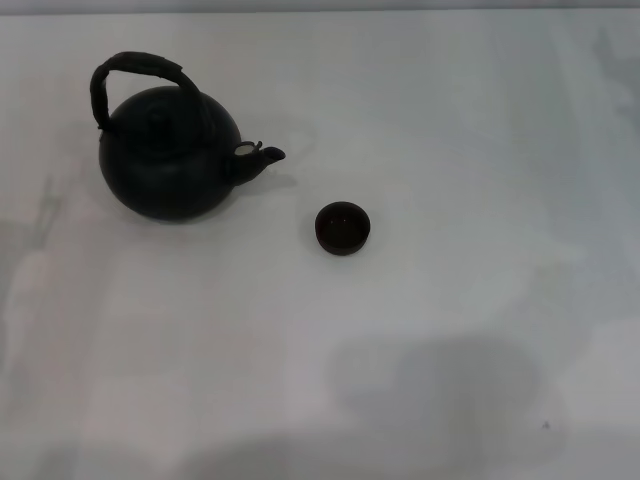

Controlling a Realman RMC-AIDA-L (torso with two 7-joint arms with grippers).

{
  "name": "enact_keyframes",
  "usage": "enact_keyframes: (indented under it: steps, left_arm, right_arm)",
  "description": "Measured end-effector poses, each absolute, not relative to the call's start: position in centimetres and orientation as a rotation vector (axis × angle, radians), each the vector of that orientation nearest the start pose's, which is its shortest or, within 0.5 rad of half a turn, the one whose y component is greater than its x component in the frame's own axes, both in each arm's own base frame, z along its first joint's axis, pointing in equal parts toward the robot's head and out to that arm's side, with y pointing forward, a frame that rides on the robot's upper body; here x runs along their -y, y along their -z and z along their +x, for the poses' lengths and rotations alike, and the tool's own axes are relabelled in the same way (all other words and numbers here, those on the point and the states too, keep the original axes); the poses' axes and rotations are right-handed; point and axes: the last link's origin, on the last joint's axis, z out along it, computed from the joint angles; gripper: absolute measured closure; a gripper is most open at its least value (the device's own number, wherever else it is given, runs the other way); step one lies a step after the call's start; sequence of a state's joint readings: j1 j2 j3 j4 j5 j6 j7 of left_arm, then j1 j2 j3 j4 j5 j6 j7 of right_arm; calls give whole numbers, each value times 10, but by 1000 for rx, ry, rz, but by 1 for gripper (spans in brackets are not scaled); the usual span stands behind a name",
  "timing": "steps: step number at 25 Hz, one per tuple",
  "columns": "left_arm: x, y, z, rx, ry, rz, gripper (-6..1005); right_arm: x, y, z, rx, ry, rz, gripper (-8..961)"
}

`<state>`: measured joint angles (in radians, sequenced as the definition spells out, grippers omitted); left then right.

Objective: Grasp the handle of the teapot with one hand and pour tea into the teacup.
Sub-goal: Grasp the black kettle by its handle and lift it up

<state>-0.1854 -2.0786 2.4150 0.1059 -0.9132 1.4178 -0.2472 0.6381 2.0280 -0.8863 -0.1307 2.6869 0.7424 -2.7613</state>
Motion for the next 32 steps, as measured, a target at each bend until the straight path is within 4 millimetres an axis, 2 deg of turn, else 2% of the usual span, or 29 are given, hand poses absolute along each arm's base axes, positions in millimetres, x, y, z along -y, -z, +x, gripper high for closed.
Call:
enact_keyframes:
  steps: [6,12,22,32]
  left_arm:
    - [-250,10,-362,509,718,-1686,137]
    - [-269,20,-348,455,718,-1793,138]
    - [-289,27,-345,481,667,-1819,138]
    - [-305,33,-341,470,597,-1853,199]
  right_arm:
    - [-407,-37,350,-793,-538,-1496,124]
    - [-408,-37,349,-795,-544,-1495,124]
    - [-412,-38,345,-783,-556,-1495,124]
    - [-411,-38,345,-785,-555,-1496,125]
